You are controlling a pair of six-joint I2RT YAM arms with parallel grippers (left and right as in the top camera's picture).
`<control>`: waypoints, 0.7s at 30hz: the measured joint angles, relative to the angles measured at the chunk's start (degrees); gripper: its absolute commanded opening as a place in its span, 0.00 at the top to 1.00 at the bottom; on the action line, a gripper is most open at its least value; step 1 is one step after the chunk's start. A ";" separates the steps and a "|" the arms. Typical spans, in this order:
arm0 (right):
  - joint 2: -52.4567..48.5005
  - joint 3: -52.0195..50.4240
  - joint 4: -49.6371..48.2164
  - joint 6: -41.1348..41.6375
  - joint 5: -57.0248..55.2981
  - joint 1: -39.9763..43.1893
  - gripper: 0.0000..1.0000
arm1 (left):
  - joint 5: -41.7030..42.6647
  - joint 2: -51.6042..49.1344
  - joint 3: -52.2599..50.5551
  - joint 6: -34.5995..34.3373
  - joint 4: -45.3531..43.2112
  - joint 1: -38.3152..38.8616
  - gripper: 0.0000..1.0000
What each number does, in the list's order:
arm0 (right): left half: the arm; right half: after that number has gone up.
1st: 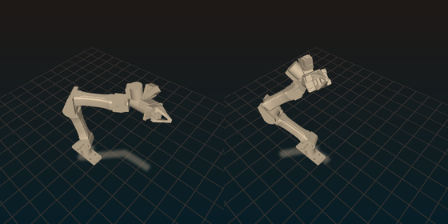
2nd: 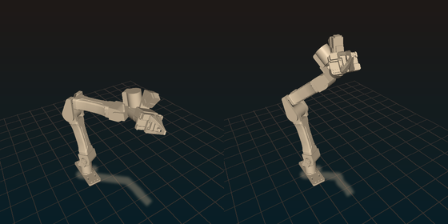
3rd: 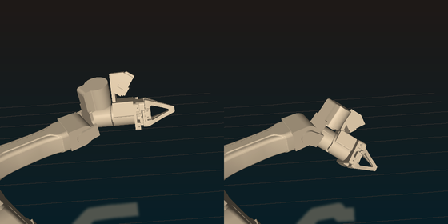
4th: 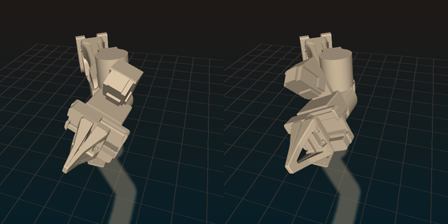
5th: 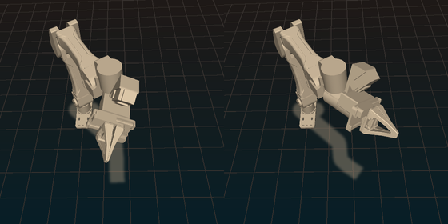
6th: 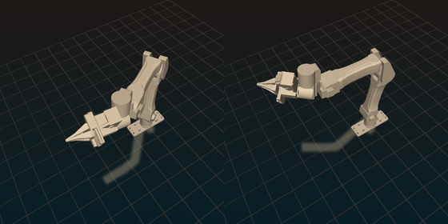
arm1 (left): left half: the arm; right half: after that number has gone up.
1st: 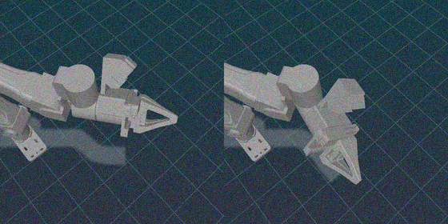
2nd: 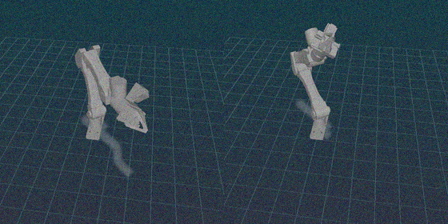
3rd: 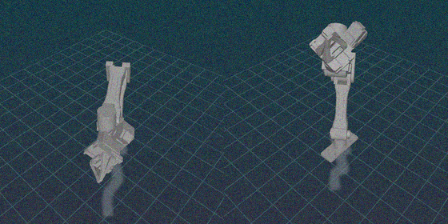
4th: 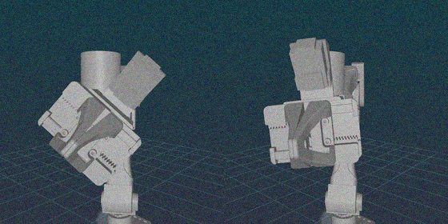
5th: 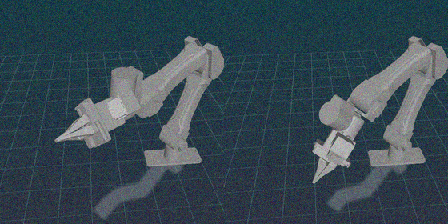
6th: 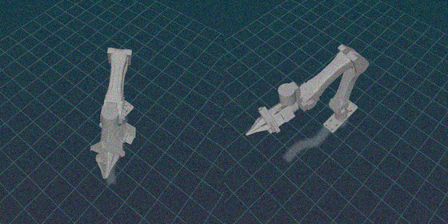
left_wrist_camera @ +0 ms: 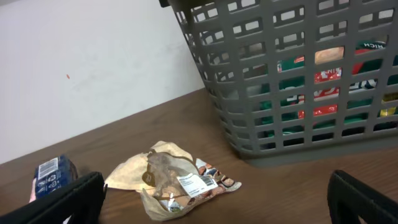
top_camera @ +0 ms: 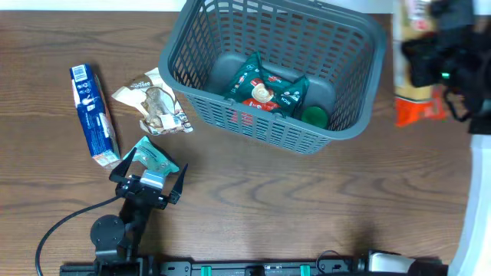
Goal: Pack container
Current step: 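Lift the spaghetti package and carry it left into the basket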
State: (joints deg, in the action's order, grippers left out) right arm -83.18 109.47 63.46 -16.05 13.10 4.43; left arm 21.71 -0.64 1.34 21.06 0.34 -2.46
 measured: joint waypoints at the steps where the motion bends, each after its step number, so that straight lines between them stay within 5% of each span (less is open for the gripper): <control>1: 0.00 1.05 -0.02 -1.31 0.44 -2.58 0.99 | 0.00 0.00 -0.02 0.00 0.00 0.00 0.01; 8: 0.28 5.81 -3.17 -7.69 2.82 -14.40 0.99 | 0.00 0.00 0.00 0.00 0.00 0.00 0.01; 21: -4.83 6.03 -1.09 -13.53 2.49 -20.48 0.99 | 0.00 0.00 0.00 0.00 0.00 0.00 0.01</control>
State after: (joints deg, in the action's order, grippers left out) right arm -88.01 115.50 62.37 -29.58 15.59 -16.05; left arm 21.71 -0.64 1.34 21.06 0.34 -2.46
